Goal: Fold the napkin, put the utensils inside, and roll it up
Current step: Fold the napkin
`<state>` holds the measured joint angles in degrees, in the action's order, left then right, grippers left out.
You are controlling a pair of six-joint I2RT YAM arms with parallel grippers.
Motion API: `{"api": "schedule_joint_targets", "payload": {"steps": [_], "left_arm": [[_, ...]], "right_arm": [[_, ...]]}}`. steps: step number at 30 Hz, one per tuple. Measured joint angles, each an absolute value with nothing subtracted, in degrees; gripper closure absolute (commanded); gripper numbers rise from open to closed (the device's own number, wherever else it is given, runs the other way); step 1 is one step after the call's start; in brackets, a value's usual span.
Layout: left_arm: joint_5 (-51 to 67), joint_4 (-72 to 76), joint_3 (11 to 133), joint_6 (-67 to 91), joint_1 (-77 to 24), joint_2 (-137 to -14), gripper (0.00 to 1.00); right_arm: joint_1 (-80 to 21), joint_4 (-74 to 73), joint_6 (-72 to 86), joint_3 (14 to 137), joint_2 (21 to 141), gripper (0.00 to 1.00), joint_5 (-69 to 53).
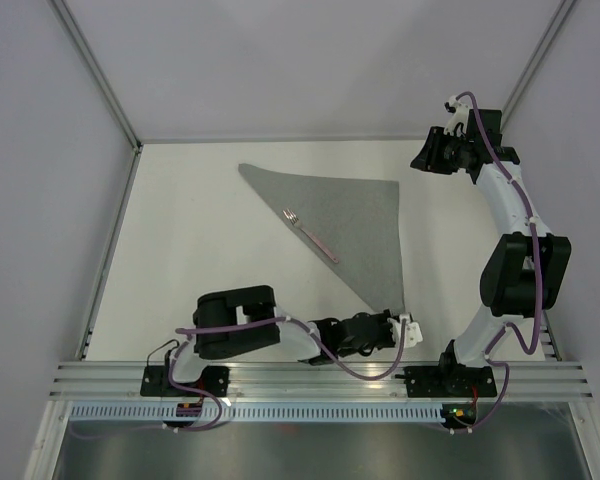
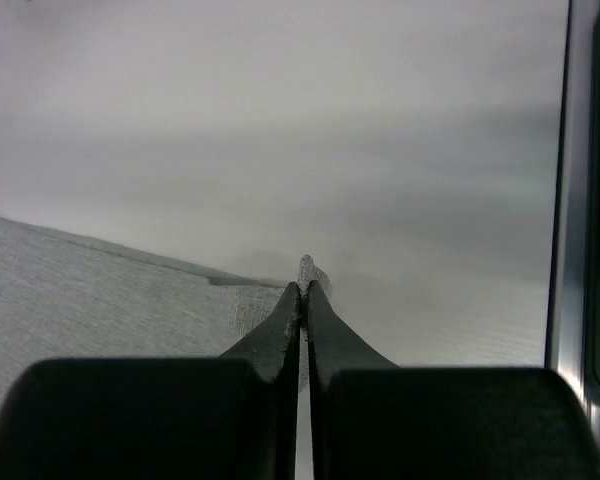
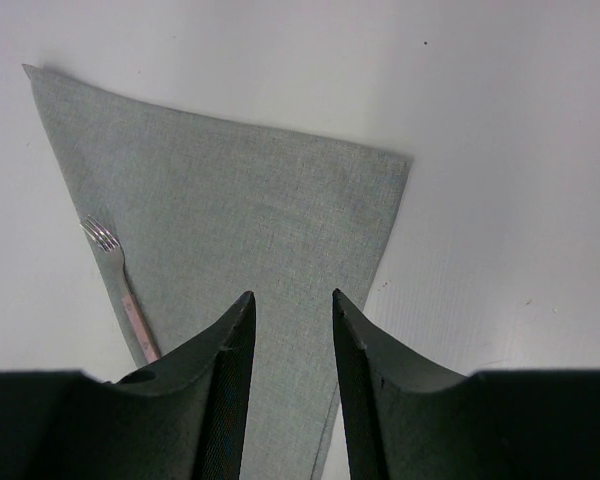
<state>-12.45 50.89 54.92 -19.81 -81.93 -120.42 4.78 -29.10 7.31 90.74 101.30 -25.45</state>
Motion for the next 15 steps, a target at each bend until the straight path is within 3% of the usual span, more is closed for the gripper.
{"api": "schedule_joint_targets", "payload": {"steps": [15], "left_arm": [[-9.1, 52.4, 47.9, 9.6, -61.3, -105.2, 0.98]], "right_arm": [[4.8, -29.1, 7.3, 90.7, 101.3, 0.58, -25.7]]}}
